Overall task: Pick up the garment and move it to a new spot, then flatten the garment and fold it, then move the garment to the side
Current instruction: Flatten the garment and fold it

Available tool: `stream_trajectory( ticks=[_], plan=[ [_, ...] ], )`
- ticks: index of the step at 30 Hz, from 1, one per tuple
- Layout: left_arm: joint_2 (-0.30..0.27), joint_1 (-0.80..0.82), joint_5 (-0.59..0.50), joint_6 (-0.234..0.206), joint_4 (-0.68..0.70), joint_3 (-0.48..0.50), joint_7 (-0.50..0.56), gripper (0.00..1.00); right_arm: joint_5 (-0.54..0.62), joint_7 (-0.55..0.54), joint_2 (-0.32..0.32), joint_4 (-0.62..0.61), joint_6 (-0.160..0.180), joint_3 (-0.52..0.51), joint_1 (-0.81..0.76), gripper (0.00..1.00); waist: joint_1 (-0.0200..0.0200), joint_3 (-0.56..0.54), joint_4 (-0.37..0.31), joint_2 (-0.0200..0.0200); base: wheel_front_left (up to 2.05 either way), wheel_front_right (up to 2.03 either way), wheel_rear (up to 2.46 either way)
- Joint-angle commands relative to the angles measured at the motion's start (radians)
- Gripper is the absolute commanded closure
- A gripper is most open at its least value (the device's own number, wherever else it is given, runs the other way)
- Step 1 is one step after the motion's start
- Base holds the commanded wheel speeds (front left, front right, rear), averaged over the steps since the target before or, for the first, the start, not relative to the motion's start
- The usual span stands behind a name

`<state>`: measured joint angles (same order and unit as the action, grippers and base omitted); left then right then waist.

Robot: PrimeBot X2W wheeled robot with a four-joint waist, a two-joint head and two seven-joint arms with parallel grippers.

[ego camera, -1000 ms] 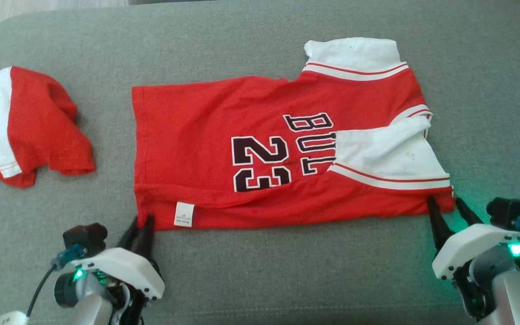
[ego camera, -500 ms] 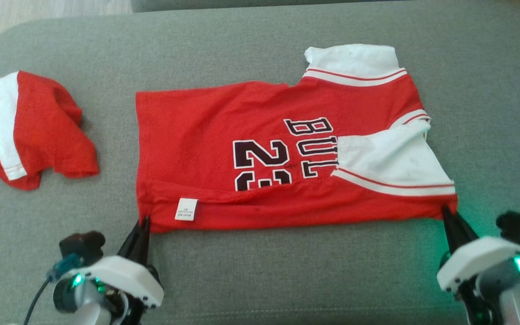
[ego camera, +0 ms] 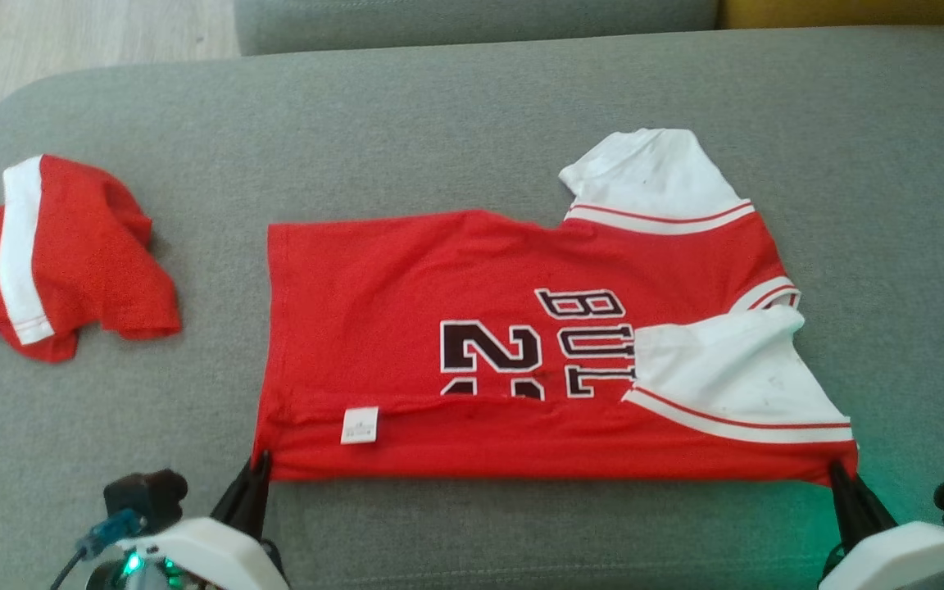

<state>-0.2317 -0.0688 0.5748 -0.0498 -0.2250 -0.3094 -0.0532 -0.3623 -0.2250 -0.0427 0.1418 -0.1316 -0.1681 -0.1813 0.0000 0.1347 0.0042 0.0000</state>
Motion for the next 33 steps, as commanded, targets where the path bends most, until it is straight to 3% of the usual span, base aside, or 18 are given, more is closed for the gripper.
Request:
stream_trajectory(
  ticks=[1, 2, 3, 4, 9, 12, 17, 33],
  plan=[
    [-0.031, 0.012, 0.007, -0.016, 0.035, 0.042, 0.008, 1.00, -0.007, 0.002, -0.015, -0.045, 0.001, 0.008, 0.007, 1.00, 0.0000, -0.004, -0.006, 0.0000, 0.00, 0.00, 0.00],
    [-0.034, 0.007, 0.005, -0.022, 0.040, 0.041, 0.013, 1.00, -0.008, 0.003, -0.013, -0.052, 0.001, 0.010, 0.004, 0.80, 0.0000, -0.006, -0.010, 0.0000, 0.00, 0.00, 0.00],
    [-0.036, 0.002, 0.003, -0.030, 0.045, 0.041, 0.019, 0.53, -0.005, 0.009, -0.012, -0.058, 0.001, 0.015, 0.006, 0.09, 0.0000, -0.006, -0.013, 0.0000, 0.00, 0.00, 0.00],
    [-0.037, -0.002, 0.004, -0.035, 0.048, 0.040, 0.028, 0.00, -0.002, 0.015, -0.012, -0.064, 0.001, 0.020, 0.010, 0.00, 0.0000, -0.008, -0.016, 0.0000, 0.00, 0.00, 0.00],
    [-0.033, -0.017, -0.004, -0.077, 0.082, 0.047, 0.032, 0.00, 0.043, 0.059, -0.020, -0.111, 0.001, 0.062, 0.050, 0.00, 0.0000, -0.017, -0.027, 0.0000, 0.00, 0.00, 0.00],
    [-0.028, -0.013, -0.036, -0.126, 0.118, 0.068, -0.022, 0.00, 0.066, 0.092, -0.030, -0.154, 0.001, 0.087, 0.075, 0.00, 0.0000, -0.025, -0.026, 0.0000, 0.00, 0.00, 0.00],
    [-0.029, 0.002, -0.091, -0.170, 0.188, 0.080, -0.099, 0.00, 0.098, 0.132, -0.047, -0.226, 0.001, 0.119, 0.109, 0.00, 0.0000, -0.043, -0.022, 0.0000, 0.00, 0.00, 0.00],
    [-0.038, 0.026, -0.171, -0.211, 0.242, 0.025, -0.095, 0.00, 0.121, 0.107, -0.062, -0.304, 0.001, 0.174, 0.128, 0.00, 0.0000, -0.068, -0.003, 0.0000, 0.00, 0.00, 0.00]
  ],
)
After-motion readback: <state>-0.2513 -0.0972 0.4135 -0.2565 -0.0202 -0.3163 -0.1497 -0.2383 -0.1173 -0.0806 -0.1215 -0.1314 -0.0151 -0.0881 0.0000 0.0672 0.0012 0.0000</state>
